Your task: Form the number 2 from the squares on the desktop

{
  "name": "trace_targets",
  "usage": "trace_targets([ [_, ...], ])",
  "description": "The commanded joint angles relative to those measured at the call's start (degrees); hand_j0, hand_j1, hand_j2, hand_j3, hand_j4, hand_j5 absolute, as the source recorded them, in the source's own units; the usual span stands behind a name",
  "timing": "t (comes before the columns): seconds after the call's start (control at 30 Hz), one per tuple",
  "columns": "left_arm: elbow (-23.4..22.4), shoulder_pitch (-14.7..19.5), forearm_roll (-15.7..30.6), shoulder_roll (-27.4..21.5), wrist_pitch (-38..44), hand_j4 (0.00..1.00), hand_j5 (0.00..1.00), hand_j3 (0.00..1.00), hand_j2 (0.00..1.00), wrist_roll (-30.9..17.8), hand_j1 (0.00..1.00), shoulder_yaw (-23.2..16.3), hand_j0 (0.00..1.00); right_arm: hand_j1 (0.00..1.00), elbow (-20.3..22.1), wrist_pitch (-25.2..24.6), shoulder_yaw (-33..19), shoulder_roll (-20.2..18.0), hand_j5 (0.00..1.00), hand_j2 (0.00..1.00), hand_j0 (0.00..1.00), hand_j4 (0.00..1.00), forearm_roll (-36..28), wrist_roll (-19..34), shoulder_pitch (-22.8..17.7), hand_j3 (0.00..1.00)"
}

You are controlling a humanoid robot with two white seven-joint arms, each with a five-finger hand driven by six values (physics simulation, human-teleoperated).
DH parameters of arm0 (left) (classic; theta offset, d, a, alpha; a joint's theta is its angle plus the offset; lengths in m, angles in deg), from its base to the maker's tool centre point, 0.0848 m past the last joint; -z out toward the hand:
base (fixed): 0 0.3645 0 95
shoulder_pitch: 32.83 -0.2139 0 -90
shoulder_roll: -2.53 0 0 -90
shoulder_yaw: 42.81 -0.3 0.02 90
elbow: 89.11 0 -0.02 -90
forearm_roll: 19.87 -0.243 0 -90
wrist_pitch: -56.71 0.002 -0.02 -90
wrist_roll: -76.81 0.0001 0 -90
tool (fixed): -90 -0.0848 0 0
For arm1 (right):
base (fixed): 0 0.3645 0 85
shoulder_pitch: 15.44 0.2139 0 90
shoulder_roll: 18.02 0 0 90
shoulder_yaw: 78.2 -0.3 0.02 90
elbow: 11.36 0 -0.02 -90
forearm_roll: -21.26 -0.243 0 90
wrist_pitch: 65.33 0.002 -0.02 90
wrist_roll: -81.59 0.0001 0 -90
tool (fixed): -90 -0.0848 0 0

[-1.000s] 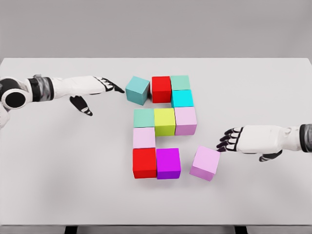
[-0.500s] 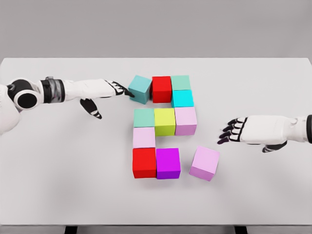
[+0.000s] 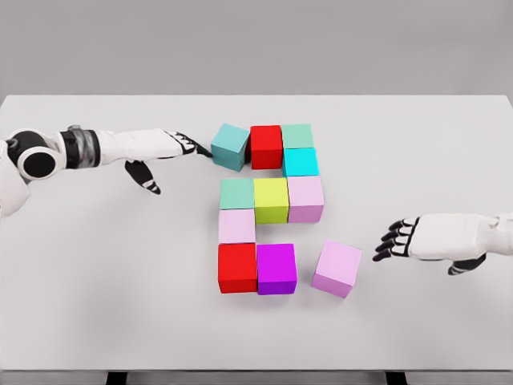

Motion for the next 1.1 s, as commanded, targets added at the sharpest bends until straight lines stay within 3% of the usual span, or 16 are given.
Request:
trace_targets([
  [0.0,-2.0,0.0,0.6,1.7,3.7,1.00,1.00,1.00,1.00,0.0,1.00,0.1,1.00,1.00,0.0,-0.1,0.6,0.1,1.00,1.00,1.00,1.00,-0.3,0.0,0.0,1.00],
  [0.07,-2.1,0.0,0.5,2.8,8.6,1.00,1.00,1.00,1.00,0.1,1.00,0.1,1.00,1.00,0.0,-0.1,0.7,0.3,1.00,1.00,1.00,1.00,-0.3,0.0,0.0,1.00],
  [0.37,-3.3,0.1,0.1,2.7,10.1,1.00,1.00,1.00,1.00,0.3,1.00,0.1,1.00,1.00,0.1,-0.1,1.4,2.2,1.00,1.00,1.00,1.00,-0.3,0.0,0.1,1.00],
  [0.47,-5.8,1.1,0.2,3.6,10.1,1.00,1.00,1.00,1.00,0.4,1.00,0.2,1.00,1.00,0.1,-0.1,1.4,2.6,1.00,1.00,1.00,1.00,-0.3,0.0,0.2,1.00],
  [0.57,-11.7,3.3,0.1,7.0,10.1,1.00,1.00,1.00,1.00,0.5,1.00,0.1,1.00,1.00,0.0,-0.1,1.4,2.9,1.00,1.00,1.00,1.00,-0.4,0.0,0.8,1.00],
  [1.07,-10.1,3.0,-1.3,7.0,7.7,1.00,1.00,1.00,1.00,0.4,1.00,0.1,1.00,1.00,0.0,-0.1,1.4,5.8,1.00,1.00,1.00,1.00,-1.1,0.0,2.4,1.00],
])
